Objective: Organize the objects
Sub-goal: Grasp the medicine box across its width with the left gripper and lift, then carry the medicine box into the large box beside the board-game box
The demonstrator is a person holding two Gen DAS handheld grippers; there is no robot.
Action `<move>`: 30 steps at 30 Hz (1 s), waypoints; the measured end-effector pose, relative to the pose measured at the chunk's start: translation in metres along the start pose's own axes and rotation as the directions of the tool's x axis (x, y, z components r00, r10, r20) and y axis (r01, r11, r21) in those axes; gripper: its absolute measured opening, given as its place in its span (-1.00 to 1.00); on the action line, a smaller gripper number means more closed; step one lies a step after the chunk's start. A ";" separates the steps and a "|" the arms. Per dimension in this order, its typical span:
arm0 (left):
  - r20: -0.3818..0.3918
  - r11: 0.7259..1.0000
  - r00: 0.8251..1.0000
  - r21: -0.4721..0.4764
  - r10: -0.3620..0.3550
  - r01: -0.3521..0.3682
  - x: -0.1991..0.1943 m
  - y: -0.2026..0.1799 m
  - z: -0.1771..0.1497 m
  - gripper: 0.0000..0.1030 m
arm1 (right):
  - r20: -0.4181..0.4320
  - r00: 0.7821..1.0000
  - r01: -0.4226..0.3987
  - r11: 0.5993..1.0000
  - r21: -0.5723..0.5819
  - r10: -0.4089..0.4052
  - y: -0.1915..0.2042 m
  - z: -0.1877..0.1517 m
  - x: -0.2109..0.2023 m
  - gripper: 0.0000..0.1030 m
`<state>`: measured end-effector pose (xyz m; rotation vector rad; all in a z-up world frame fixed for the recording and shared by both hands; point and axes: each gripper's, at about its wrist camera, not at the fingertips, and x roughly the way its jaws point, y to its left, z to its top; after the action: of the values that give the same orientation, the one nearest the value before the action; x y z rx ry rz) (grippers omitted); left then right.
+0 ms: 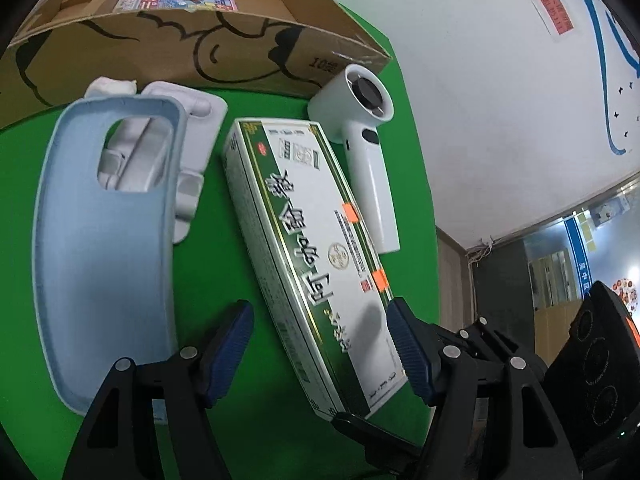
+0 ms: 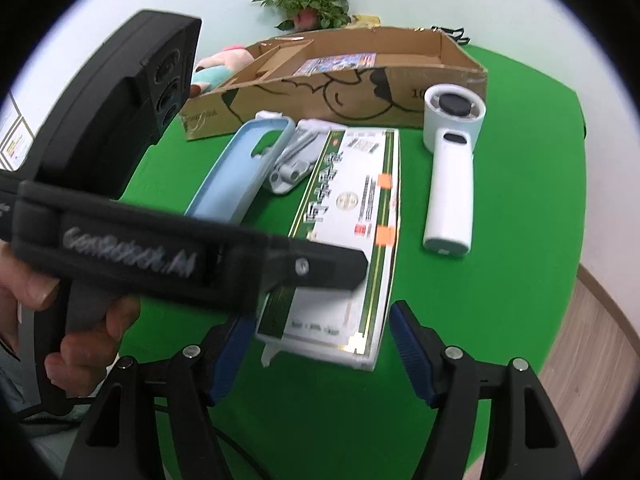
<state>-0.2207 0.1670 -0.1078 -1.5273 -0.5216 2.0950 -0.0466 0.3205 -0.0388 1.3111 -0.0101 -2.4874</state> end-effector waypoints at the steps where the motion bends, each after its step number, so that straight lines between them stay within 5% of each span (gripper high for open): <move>1: 0.006 1.000 1.000 -0.003 -0.004 0.004 -0.001 0.002 0.004 0.30 | 0.010 1.000 0.003 1.000 0.000 -0.003 0.000 0.002 -0.002 0.42; 5: -0.010 1.000 1.000 -0.016 -0.005 0.005 0.007 0.006 0.019 0.29 | 0.006 1.000 0.016 1.000 0.027 -0.016 -0.003 0.014 0.002 0.44; 8: -0.016 1.000 1.000 -0.004 0.009 -0.009 0.009 0.004 0.024 0.09 | -0.027 1.000 -0.010 0.998 0.064 0.011 -0.010 0.020 0.012 0.33; 18: 0.042 0.999 0.999 0.050 0.008 -0.010 -0.013 0.001 0.028 -0.08 | -0.016 0.997 0.075 0.996 0.042 -0.074 0.005 0.021 0.003 0.26; 30: 0.227 0.971 0.974 0.233 0.005 -0.059 -0.097 -0.077 0.040 -0.11 | 0.206 0.963 0.174 0.985 0.016 -0.174 0.014 0.059 -0.056 0.25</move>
<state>-0.2221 0.1710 0.0225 -1.1786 -0.3102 2.2775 -0.0609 0.3145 0.0422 1.0883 0.0613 -2.7618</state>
